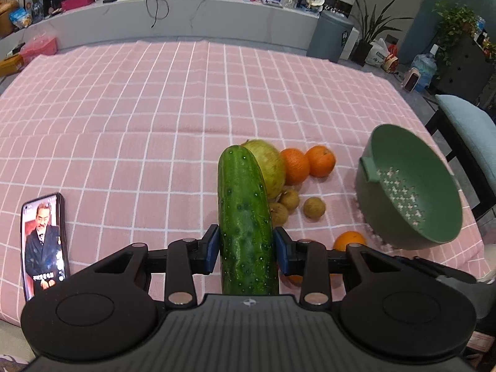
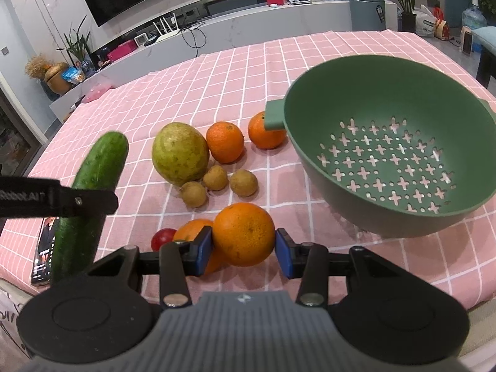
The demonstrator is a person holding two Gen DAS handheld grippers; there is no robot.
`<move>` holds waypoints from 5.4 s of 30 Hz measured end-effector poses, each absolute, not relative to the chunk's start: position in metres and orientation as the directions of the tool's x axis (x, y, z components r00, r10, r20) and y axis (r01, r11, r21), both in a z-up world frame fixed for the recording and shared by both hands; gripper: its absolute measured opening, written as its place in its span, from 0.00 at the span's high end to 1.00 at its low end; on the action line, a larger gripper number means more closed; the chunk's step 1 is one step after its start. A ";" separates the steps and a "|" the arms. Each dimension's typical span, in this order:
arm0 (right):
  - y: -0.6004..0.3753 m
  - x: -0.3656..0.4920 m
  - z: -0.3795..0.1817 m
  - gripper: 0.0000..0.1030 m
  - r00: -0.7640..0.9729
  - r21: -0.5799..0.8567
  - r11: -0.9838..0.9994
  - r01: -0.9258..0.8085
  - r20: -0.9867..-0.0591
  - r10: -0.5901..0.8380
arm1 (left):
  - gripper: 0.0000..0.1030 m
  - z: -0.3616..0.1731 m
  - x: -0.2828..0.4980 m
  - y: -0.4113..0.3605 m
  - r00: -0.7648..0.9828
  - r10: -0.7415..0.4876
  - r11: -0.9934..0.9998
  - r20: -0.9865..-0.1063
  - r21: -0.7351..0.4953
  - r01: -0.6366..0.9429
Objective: Organize fruits
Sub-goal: 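Carry the cucumber with the left tool while the right tool carries the orange into the colander, then open both tools in the colander and lift them away, then grasp the red tomato with the left tool while the right tool grasps an orange, then carry the tomato with the left tool while the right tool carries the orange into the colander, releasing both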
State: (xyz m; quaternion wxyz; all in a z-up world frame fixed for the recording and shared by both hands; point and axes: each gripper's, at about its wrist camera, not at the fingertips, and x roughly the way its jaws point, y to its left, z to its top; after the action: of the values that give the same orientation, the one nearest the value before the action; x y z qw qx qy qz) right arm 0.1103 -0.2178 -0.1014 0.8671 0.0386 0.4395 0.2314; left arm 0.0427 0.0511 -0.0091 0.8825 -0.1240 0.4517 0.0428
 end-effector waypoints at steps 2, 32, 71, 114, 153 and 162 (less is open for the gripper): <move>-0.219 0.111 -0.100 0.61 0.509 0.277 0.889 -0.366 -0.740 0.440 | 0.60 -0.002 0.042 0.047 0.602 -0.042 0.967 -0.798 -0.184 -0.176; -0.313 0.195 -0.029 0.61 0.615 0.014 0.913 -0.407 -0.735 0.285 | 0.60 0.014 0.182 -0.073 0.544 -0.352 0.933 -0.762 -0.335 0.135; -0.295 0.204 -0.058 0.26 0.591 -0.237 0.839 -0.490 -0.798 0.119 | 0.50 -0.010 0.201 -0.085 0.449 -0.300 0.953 -0.842 -0.245 0.176; -0.175 0.082 -0.086 0.53 0.503 -0.025 0.738 -0.674 -0.748 0.433 | 0.52 -0.061 0.072 0.037 0.427 -0.218 0.954 -0.878 -0.100 0.283; -0.183 0.095 -0.085 0.58 0.480 0.068 0.757 -0.649 -0.736 0.478 | 0.74 -0.060 0.093 0.041 0.459 -0.199 0.977 -0.866 -0.140 0.160; -0.210 0.088 -0.033 0.58 0.593 0.029 0.792 -0.610 -0.646 0.480 | 0.74 -0.010 0.088 0.027 0.558 -0.240 0.971 -0.795 -0.201 0.132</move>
State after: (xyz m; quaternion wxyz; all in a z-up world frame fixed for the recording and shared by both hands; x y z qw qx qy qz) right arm 0.0882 -0.2100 -0.0334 0.8871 -0.0982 0.3302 0.3071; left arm 0.0881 0.0270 -0.0100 0.8805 -0.0591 0.4583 -0.1056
